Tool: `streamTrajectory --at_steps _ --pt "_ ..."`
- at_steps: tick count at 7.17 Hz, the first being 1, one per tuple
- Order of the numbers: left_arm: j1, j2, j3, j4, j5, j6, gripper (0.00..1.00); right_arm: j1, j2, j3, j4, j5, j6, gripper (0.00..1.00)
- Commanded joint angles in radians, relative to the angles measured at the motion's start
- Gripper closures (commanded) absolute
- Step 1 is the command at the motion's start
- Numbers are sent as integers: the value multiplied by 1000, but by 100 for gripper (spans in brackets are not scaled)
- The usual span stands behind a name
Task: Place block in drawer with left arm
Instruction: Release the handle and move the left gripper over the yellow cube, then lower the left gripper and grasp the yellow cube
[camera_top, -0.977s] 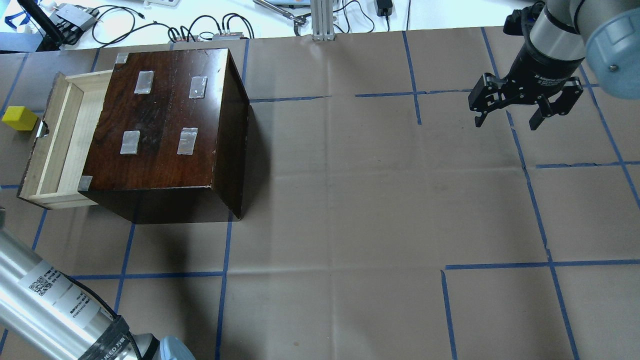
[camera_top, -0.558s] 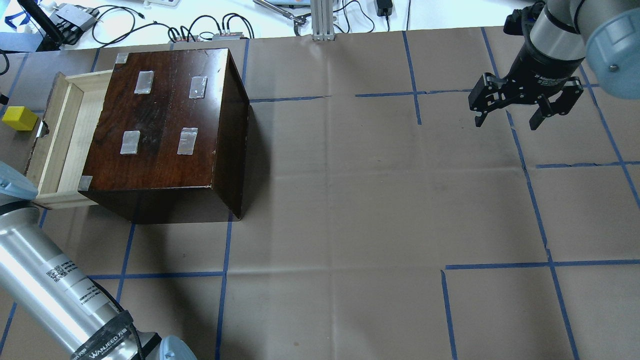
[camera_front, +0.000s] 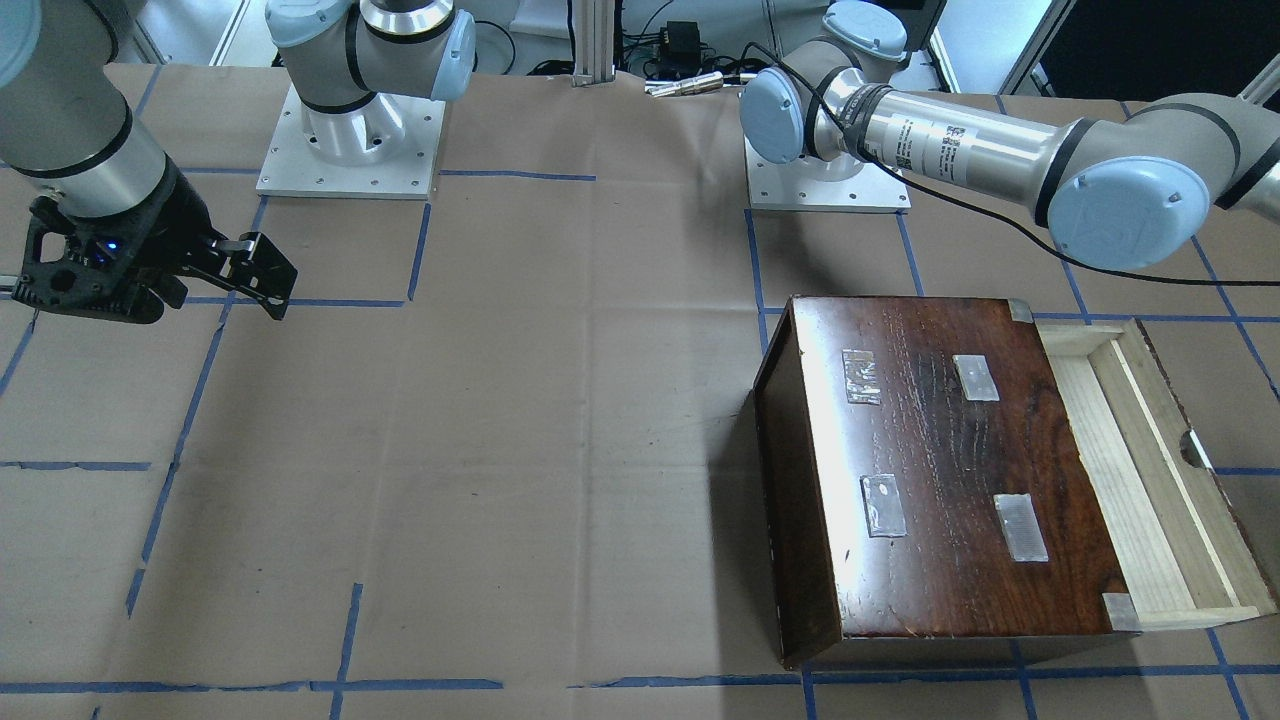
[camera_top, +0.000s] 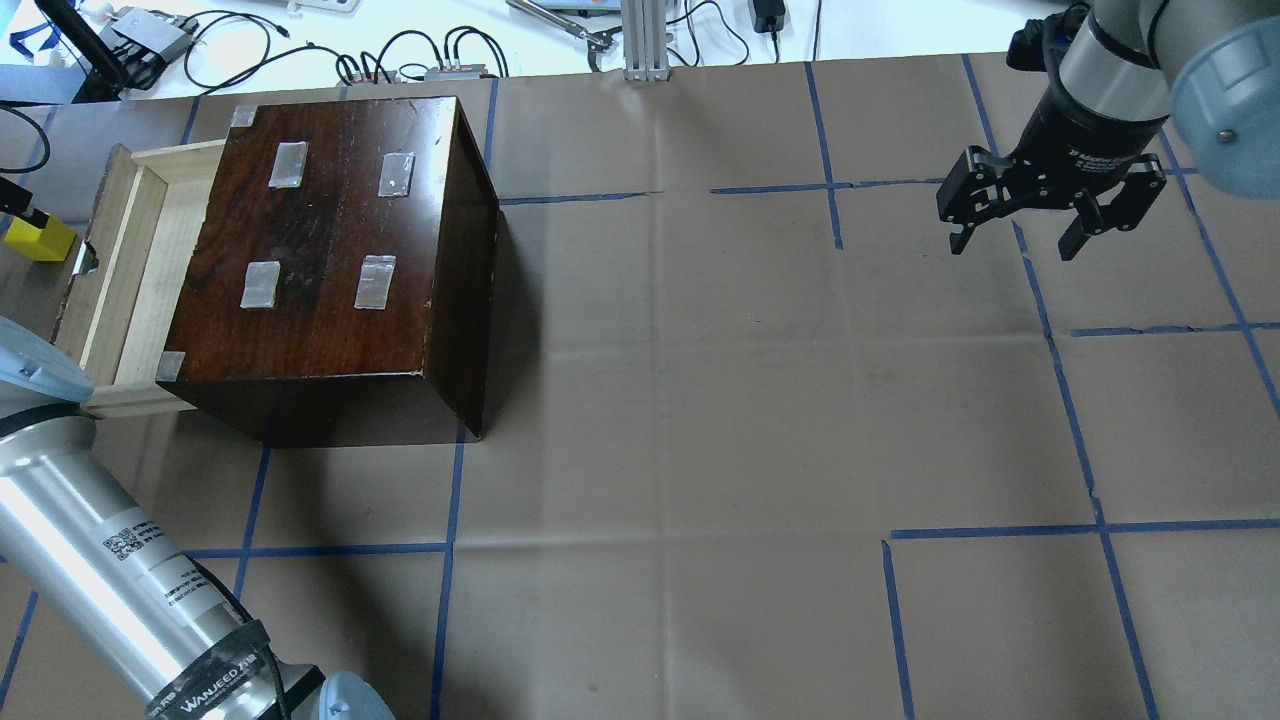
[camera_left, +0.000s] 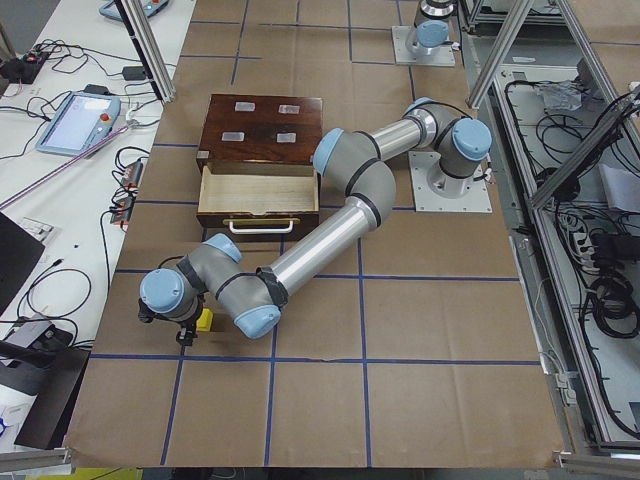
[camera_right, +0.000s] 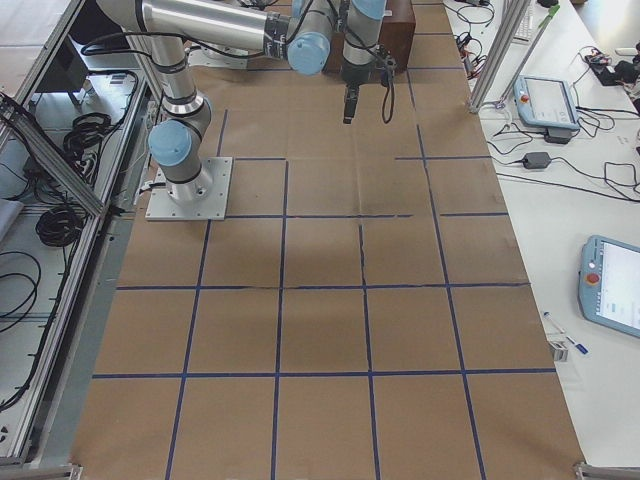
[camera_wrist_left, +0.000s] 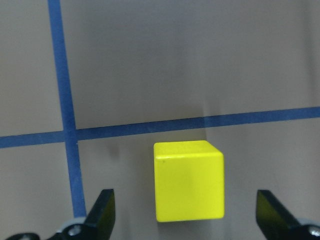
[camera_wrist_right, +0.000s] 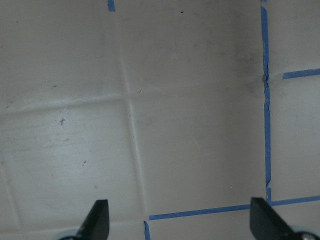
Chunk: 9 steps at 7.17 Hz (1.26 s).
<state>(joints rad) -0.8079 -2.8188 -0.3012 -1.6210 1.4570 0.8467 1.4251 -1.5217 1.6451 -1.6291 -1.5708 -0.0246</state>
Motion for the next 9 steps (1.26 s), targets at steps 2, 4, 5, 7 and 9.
streamTrajectory --at_steps 2,4,5,7,9 --pt "-1 -21 1 7 0 -1 14 0 0 1 0 0 0 0" --pt "1 -21 2 10 -4 0 53 0 0 1 0 0 0 0" --pt "-1 -14 2 10 -6 -1 60 0 0 -1 0 0 0 0" --pt "1 10 7 -2 -3 2 63 0 0 -1 0 0 0 0" --pt "12 105 -2 -122 0 32 64 0 0 1 0 0 0 0"
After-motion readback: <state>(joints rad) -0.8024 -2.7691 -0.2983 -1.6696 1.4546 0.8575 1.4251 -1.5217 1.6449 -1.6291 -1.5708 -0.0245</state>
